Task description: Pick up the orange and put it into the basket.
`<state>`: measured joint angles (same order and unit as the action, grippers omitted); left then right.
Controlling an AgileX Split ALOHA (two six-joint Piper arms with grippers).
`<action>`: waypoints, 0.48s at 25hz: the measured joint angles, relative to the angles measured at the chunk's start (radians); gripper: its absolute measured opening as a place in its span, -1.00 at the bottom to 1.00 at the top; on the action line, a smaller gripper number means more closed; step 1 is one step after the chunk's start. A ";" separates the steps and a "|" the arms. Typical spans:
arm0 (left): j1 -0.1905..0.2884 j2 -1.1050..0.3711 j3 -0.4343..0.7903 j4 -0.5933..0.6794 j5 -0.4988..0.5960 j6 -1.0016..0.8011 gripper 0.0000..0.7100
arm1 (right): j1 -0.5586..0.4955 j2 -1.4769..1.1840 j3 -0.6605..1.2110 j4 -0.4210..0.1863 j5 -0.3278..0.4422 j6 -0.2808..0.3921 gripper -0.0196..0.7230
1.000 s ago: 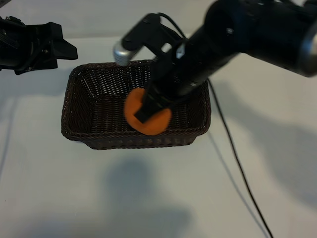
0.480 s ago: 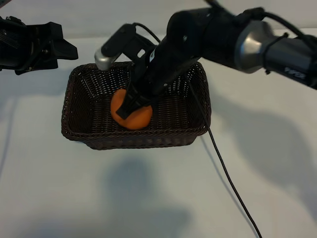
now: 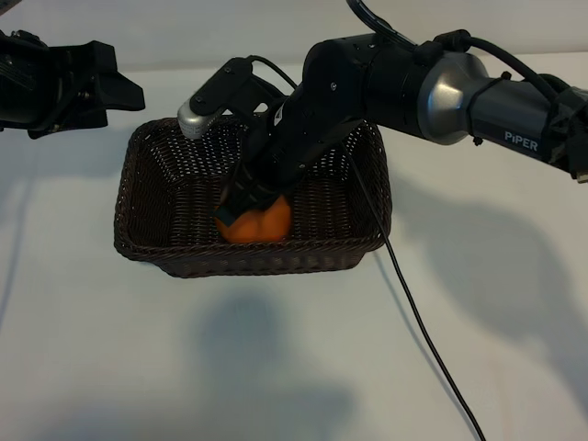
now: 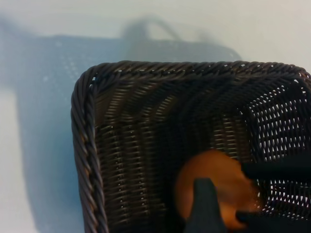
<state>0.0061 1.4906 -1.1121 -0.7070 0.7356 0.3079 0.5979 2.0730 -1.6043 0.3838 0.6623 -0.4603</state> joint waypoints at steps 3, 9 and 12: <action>0.000 0.000 0.000 0.001 0.000 0.001 0.54 | 0.000 -0.009 0.000 0.000 0.000 0.004 0.82; 0.000 0.000 0.000 0.001 -0.003 0.003 0.54 | 0.000 -0.033 -0.019 -0.052 0.044 0.113 0.93; 0.000 0.000 0.000 0.002 -0.005 0.010 0.54 | 0.000 -0.067 -0.020 -0.116 0.072 0.190 0.89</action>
<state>0.0061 1.4906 -1.1121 -0.7051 0.7302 0.3182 0.5979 2.0059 -1.6240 0.2679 0.7340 -0.2703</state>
